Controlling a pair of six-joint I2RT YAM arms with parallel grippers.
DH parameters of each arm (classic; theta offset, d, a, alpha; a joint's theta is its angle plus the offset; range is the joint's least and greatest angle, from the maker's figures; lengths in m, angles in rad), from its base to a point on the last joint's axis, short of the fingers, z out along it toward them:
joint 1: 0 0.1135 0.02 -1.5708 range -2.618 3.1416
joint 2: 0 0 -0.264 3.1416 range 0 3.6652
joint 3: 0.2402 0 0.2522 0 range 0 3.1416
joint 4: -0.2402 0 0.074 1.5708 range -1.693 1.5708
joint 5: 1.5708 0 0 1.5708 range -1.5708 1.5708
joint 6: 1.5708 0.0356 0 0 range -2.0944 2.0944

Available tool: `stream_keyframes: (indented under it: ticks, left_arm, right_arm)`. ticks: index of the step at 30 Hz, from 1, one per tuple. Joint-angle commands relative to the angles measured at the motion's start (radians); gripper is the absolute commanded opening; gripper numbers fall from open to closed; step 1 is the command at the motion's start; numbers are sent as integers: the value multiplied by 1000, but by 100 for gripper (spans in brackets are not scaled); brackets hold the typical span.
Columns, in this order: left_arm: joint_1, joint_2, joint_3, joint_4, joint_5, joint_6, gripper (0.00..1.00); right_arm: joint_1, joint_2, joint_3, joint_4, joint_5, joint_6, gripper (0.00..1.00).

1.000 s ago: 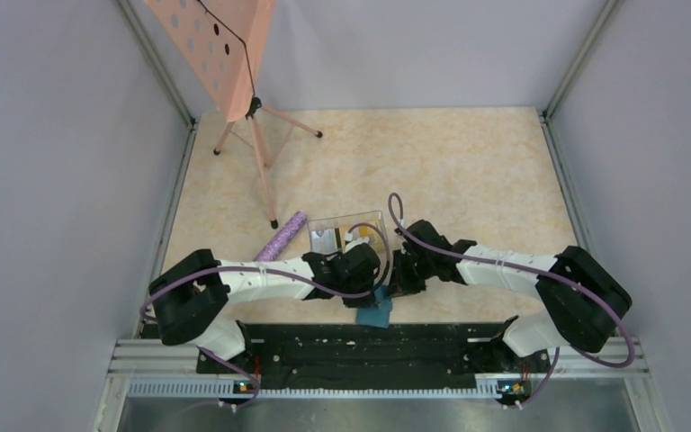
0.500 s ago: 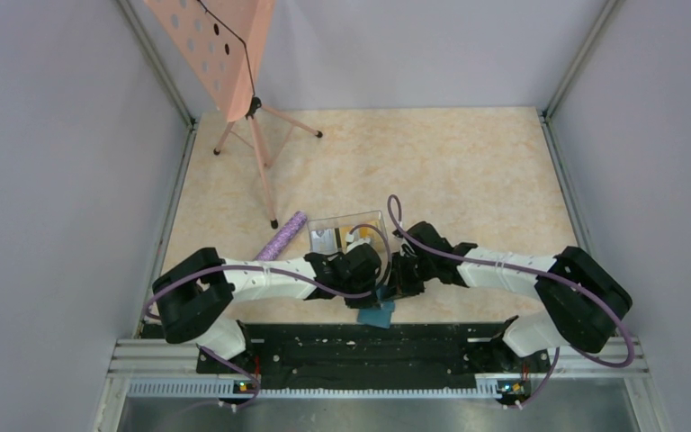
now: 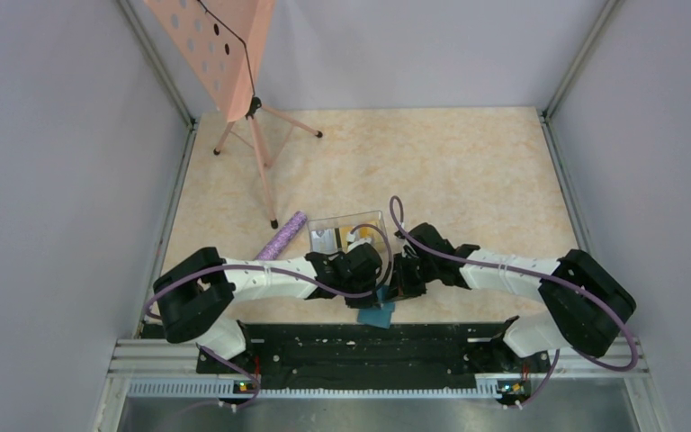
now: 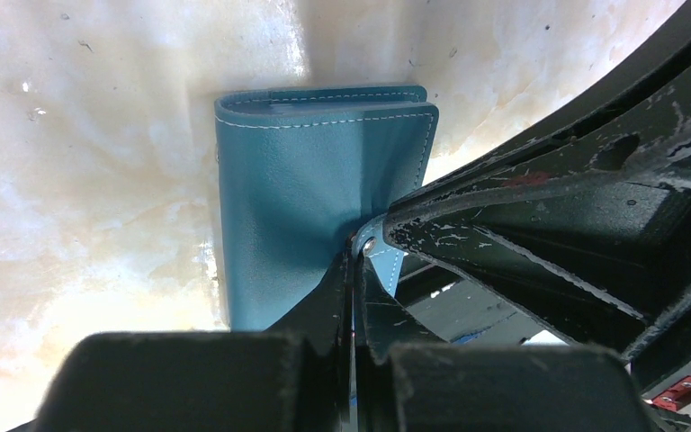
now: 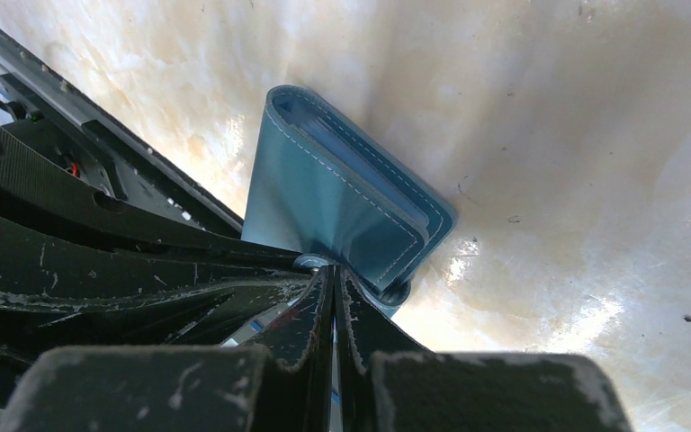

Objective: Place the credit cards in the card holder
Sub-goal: Close the card holder at the corner of the board.

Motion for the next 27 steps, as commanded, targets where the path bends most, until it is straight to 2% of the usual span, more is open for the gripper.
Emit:
stream_keyframes:
  ticks: [1,27]
  left_arm:
    - [-5,12,11,-29,-23,20,0]
    - [-4,-26,25,-5,-13,44,0]
  right_arm:
    - [-4,-31,13,5,13,-2,0]
    - [-5,-82,20,-33,34,-3,0]
